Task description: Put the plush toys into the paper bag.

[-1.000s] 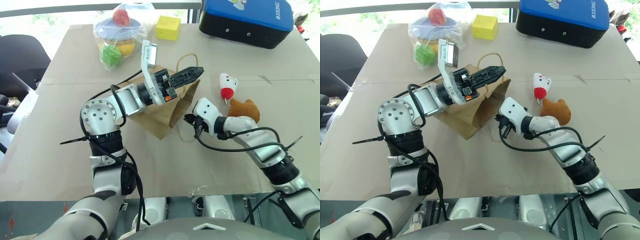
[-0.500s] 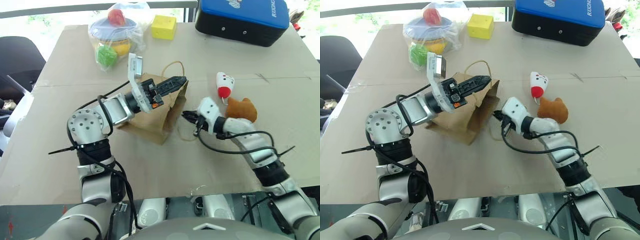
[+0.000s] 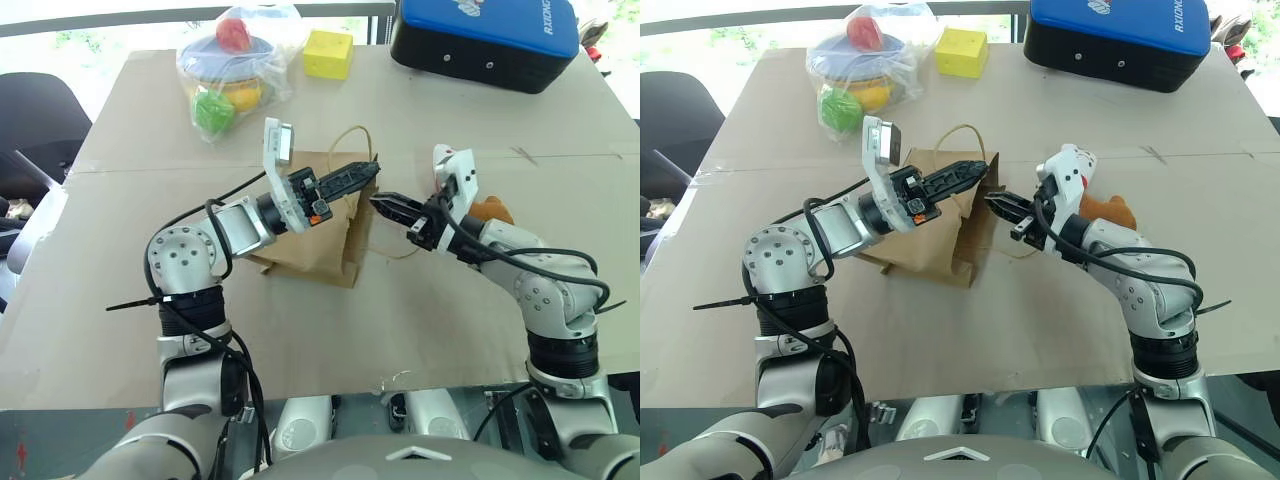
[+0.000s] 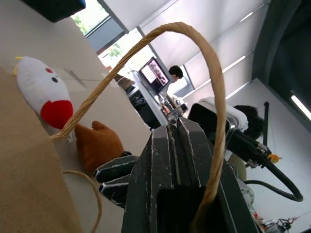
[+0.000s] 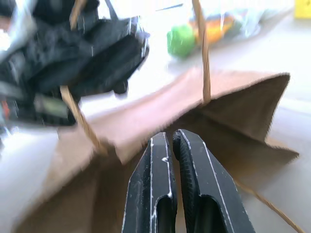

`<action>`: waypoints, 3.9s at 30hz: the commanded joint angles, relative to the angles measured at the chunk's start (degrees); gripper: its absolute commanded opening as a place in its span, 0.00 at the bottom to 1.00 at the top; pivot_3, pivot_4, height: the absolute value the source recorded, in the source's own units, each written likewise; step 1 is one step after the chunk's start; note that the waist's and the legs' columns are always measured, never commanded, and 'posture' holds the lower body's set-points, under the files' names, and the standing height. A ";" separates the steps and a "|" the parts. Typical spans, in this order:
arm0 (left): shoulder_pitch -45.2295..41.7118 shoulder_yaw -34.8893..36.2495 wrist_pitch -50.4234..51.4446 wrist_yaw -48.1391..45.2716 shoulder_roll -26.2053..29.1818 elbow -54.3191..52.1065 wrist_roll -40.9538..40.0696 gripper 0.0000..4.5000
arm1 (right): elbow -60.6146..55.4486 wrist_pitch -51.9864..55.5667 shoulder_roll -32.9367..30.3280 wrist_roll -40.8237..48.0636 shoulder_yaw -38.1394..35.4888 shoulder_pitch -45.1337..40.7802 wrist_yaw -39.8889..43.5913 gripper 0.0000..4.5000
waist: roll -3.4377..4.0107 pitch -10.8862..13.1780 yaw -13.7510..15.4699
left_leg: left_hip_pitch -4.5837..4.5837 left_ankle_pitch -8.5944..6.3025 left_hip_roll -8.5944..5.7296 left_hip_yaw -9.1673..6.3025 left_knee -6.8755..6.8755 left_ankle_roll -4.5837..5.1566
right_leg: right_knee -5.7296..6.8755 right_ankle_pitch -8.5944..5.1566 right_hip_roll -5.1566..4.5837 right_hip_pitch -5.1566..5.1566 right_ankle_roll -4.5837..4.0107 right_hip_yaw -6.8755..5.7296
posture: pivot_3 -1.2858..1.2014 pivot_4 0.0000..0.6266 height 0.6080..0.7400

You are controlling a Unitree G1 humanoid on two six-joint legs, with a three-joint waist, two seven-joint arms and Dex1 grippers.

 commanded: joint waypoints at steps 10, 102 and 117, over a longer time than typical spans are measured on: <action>-0.91 3.13 -2.02 6.79 0.77 -0.22 -13.60 0.00 | 19.30 -25.82 6.47 -10.55 8.62 1.83 9.42 0.02 | 0.00 0.00 -0.06 | -0.02 0.00 -0.14 -0.08 -0.01 0.00 | 0.01 0.00 -0.06 -0.04 0.00 0.03 | 0.52 0.24 1.00; -15.38 -7.17 -20.41 -21.74 1.58 2.66 26.61 0.00 | -1.57 -14.23 -27.34 -34.81 25.21 -12.06 10.93 0.01 | 0.23 0.08 0.09 | -0.15 0.16 -1.79 -3.07 0.01 -0.25 | 0.02 0.01 -0.03 -0.24 0.03 0.39 | 0.52 0.24 1.00; -8.91 -7.46 -18.92 -18.74 0.83 -2.11 26.32 0.00 | 32.18 -43.25 -11.30 -42.43 28.06 -24.24 15.09 0.55 | 0.22 0.07 -0.83 | -0.15 0.21 -1.82 -3.18 0.00 -0.35 | 0.01 0.02 -0.06 -0.27 0.03 0.34 | 0.52 0.24 1.00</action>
